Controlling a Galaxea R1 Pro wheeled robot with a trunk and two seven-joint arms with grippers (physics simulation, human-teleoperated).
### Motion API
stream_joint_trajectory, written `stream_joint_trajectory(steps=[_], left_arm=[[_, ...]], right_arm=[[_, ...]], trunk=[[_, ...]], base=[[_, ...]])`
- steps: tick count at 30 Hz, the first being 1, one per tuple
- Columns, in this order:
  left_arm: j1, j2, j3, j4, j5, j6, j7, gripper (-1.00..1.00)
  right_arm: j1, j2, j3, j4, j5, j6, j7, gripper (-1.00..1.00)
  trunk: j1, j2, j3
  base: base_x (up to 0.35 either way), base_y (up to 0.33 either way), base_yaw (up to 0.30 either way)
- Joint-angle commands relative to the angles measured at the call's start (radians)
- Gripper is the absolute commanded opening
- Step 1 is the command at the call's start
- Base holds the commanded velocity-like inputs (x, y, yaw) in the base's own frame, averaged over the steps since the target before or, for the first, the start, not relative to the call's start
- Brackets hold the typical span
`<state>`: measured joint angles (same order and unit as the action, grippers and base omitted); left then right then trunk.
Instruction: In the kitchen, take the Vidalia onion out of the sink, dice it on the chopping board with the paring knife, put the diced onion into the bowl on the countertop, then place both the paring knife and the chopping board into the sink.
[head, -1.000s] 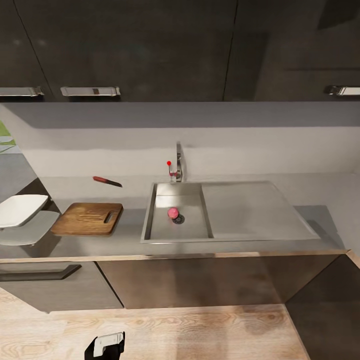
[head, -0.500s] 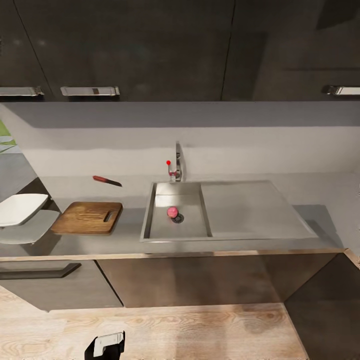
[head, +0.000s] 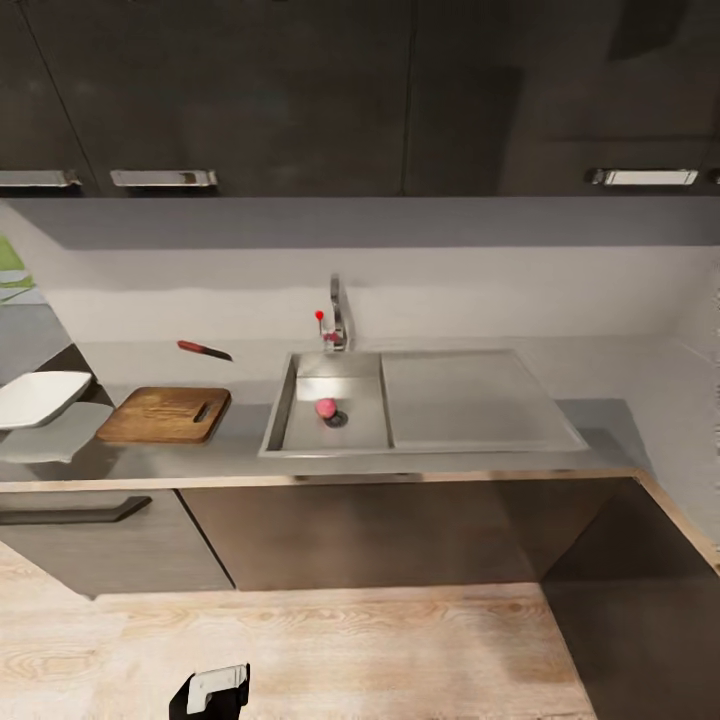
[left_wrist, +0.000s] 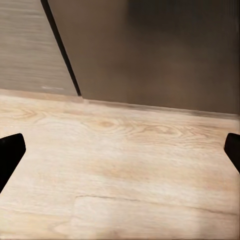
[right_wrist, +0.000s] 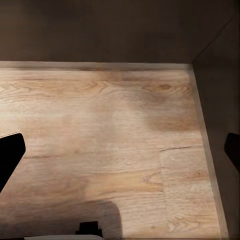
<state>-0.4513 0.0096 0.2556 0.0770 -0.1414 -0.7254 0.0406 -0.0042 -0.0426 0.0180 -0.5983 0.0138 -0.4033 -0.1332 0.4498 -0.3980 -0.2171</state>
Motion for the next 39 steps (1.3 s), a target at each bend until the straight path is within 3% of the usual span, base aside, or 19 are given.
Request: stream_joint_trajectory(steps=[1, 10, 14, 15, 18, 23, 27, 29, 30, 31, 32, 35, 39], left_arm=[[-0.002, 0.001, 0.007, 0.004, -0.010, -0.006, 0.004, 1.00], [-0.002, 0.000, 0.008, 0.004, -0.010, 0.006, 0.006, 1.00], [-0.001, -0.001, 0.013, -0.001, -0.009, 0.181, 0.007, 1.00], [-0.001, -0.007, 0.015, -0.011, -0.010, 0.265, 0.007, 1.00], [-0.001, -0.036, 0.017, -0.083, -0.012, 0.408, 0.008, 1.00], [-0.001, -0.063, 0.017, -0.350, -0.011, 0.676, 0.010, 1.00], [-0.001, -0.086, 0.015, -0.613, -0.011, 0.956, 0.008, 1.00], [-0.001, -0.101, 0.007, -0.791, -0.010, 1.129, 0.006, 1.00], [-0.001, -0.104, 0.001, -0.832, -0.010, 1.166, 0.006, 1.00], [-0.001, -0.108, -0.018, -0.908, -0.010, 1.228, 0.004, 1.00], [-0.001, -0.112, -0.060, -1.014, -0.009, 1.302, 0.004, 1.00], [-0.001, -0.114, -0.144, -1.168, -0.011, 1.398, 0.004, 1.00], [-0.001, -0.116, -0.192, -1.317, -0.010, 1.497, 0.005, 1.00]], right_arm=[[-0.001, 0.000, 0.002, 0.000, 0.002, -0.002, -0.005, 1.00], [0.000, 0.004, 0.002, 0.025, 0.001, -0.002, -0.005, 1.00], [-0.001, 0.009, 0.001, 0.093, 0.002, -0.003, -0.005, 1.00], [-0.001, 0.010, 0.001, 0.101, 0.002, -0.003, -0.005, 1.00], [0.000, 0.010, 0.000, 0.109, 0.001, -0.003, -0.005, 1.00], [0.000, 0.021, 0.002, 0.119, 0.000, -0.003, -0.005, 1.00], [-0.001, 0.027, 0.002, 0.121, 0.000, -0.003, -0.005, 1.00], [0.000, 0.028, 0.002, 0.121, 0.000, -0.003, -0.005, 1.00], [0.000, 0.028, 0.002, 0.121, 0.000, -0.003, -0.005, 1.00], [0.000, 0.028, 0.002, 0.121, 0.000, -0.003, -0.005, 1.00], [0.000, 0.029, 0.002, 0.122, 0.000, -0.003, -0.005, 1.00], [0.000, 0.029, 0.002, 0.125, 0.000, -0.002, -0.005, 1.00], [-0.001, 0.029, 0.002, 0.125, 0.000, -0.002, -0.005, 1.00]], trunk=[[0.000, -0.002, -0.002], [0.000, -0.002, -0.002], [0.000, -0.002, -0.002], [0.000, -0.002, -0.002], [0.000, -0.002, -0.002], [0.000, -0.002, -0.002], [0.000, -0.002, -0.002], [0.000, -0.002, -0.002], [0.000, -0.002, -0.002], [0.000, -0.002, -0.002], [0.000, -0.002, -0.002], [0.000, -0.002, -0.002], [0.000, -0.002, -0.002]], base=[[-0.127, -0.110, 0.000], [-0.032, -0.028, 0.000], [0.000, 0.000, 0.000], [0.000, 0.000, 0.000], [0.000, 0.000, 0.000], [0.000, 0.000, 0.000], [0.000, 0.000, 0.000], [0.000, 0.000, 0.000], [0.000, 0.000, 0.000], [0.000, 0.000, 0.000], [0.000, 0.000, 0.000], [0.000, 0.000, 0.000], [0.000, 0.000, 0.000]])
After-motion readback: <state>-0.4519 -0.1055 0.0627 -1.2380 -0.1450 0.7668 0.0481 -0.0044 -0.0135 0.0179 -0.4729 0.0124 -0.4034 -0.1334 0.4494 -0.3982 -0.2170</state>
